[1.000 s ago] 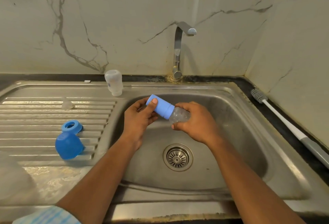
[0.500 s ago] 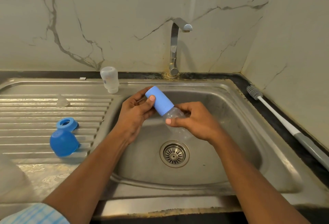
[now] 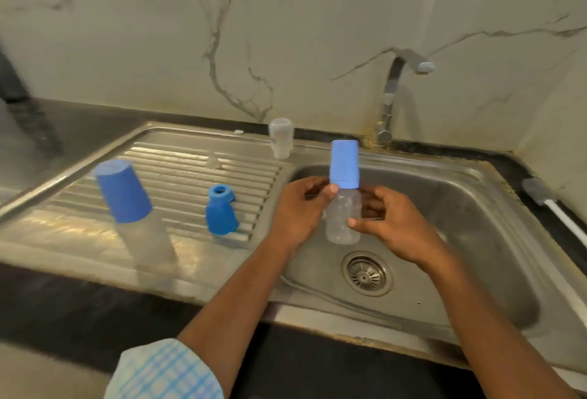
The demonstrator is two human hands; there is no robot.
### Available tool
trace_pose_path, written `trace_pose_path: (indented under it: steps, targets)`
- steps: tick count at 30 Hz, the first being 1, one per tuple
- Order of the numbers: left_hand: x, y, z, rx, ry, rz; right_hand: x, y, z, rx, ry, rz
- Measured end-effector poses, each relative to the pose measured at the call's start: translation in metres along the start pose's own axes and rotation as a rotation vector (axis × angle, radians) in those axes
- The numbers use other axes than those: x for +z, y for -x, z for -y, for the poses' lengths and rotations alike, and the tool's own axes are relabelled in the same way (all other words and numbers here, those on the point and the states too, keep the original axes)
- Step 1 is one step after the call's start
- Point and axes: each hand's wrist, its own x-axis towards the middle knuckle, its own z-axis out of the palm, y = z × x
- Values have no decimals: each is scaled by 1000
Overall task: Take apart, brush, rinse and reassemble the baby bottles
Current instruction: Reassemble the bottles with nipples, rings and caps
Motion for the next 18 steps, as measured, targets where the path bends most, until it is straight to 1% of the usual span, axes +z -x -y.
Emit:
trace_pose_path:
  steps: [3, 5, 8, 11, 15, 18]
  targets:
    - [-20, 23, -13, 74, -137, -42, 17, 12, 21, -22, -71, 24]
    - [-36, 41, -19, 81, -199, -148, 35, 20, 37, -40, -79, 54]
    - [-63, 66, -26, 83, -223, -330, 64, 31, 54, -77, -108, 89]
    - [-92, 87, -30, 90, -260, -453, 95, 33, 68, -117, -120, 93]
    - [-127, 108, -29, 57, -383, -536, 136, 30, 82, -160, -62, 95]
    - [-144, 117, -24, 15, -425, -571, 160, 28, 88, -167, -35, 94]
